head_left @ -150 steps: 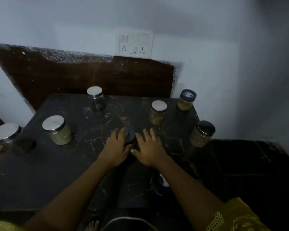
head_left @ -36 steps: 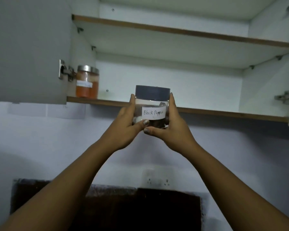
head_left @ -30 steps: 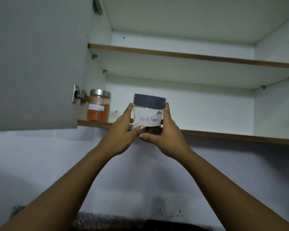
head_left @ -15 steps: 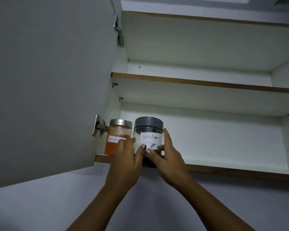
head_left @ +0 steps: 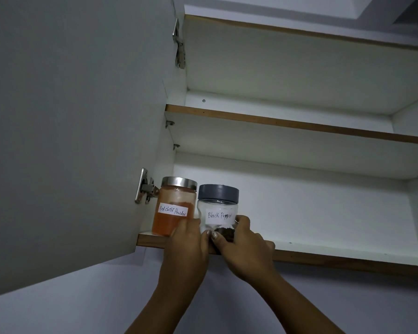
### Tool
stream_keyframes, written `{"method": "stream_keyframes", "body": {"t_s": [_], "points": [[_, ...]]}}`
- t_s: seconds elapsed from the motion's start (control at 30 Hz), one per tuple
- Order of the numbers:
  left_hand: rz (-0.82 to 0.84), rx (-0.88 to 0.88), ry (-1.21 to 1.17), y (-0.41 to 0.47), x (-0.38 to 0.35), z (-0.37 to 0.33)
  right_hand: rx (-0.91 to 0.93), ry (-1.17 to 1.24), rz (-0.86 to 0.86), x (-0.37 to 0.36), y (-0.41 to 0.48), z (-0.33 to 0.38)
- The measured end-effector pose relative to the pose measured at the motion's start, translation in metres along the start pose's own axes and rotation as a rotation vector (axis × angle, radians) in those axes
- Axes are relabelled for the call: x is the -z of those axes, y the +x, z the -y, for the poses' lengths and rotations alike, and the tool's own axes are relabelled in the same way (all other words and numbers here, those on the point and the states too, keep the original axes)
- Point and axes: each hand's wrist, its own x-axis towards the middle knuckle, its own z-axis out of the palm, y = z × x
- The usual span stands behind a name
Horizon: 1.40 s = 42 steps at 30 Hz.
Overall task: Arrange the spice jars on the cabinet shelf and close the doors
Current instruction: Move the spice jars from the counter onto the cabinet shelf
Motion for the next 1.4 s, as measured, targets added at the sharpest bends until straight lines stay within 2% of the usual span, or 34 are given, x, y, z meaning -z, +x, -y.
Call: {"method": "stream_keyframes", "body": {"t_s": [0.23,0.43,0.57,0.83,1.0,1.17,1.4], "points": [[0.028,0.009,0.063,-0.003,-0.003,0.004,-0.015,-0.112,-0.065,-0.007,0.0,0.002],[0.041,0.022,0.082,-0.003,-0.004,0.005,-0.034,-0.124,-0.006,-0.006,0.002,0.003],[0.105,0.045,0.116,-0.002,-0.001,0.004,-0.024,-0.108,0.029,-0.003,-0.001,0.002],[0.209,0.001,0.04,-0.047,0.008,-0.036,0.23,-0.021,0.057,0.002,-0.057,-0.03],[0.371,0.026,0.027,-0.12,-0.01,-0.08,0.17,0.055,0.227,0.024,-0.119,-0.094],[0.604,0.088,-0.033,-0.218,-0.056,-0.152,0.132,-0.07,0.371,0.065,-0.198,-0.197],[0.896,0.143,-0.173,-0.364,-0.137,-0.277,-0.065,-0.186,0.562,0.135,-0.312,-0.368]]}}
